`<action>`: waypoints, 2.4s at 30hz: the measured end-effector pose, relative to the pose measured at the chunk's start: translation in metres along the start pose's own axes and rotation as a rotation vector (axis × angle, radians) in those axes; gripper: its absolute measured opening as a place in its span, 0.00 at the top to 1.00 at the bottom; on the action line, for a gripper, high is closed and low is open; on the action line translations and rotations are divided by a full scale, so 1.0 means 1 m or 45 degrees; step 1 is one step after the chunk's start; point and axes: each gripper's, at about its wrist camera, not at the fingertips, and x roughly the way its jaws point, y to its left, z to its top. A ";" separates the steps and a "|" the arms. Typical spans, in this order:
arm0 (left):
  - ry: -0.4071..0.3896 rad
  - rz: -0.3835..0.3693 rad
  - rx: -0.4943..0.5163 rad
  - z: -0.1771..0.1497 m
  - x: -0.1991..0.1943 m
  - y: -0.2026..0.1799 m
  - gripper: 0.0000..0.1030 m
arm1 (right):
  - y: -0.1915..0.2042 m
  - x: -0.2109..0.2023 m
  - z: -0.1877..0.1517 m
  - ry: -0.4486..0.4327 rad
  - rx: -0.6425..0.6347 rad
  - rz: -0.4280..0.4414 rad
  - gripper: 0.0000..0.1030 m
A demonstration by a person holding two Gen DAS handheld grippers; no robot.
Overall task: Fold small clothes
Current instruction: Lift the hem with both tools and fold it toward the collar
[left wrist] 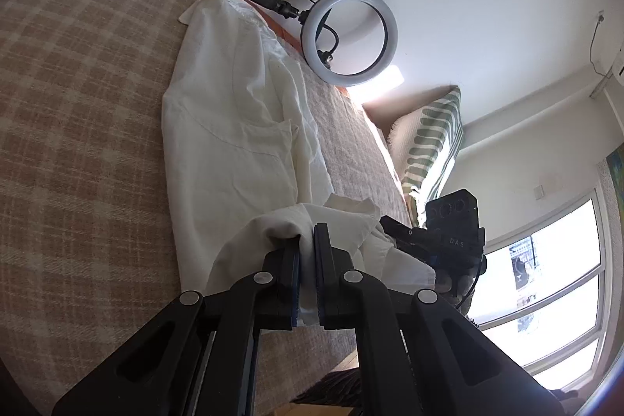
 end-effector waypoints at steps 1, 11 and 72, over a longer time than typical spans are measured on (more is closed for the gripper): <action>0.005 0.001 -0.010 0.003 0.003 0.004 0.95 | -0.004 0.004 0.004 0.003 0.017 -0.004 0.96; 0.039 0.017 -0.083 0.020 0.022 0.028 0.92 | -0.032 0.027 0.032 0.060 0.088 -0.039 0.89; -0.125 0.428 0.193 0.147 0.042 0.033 0.51 | -0.009 0.049 0.158 -0.126 -0.352 -0.396 0.64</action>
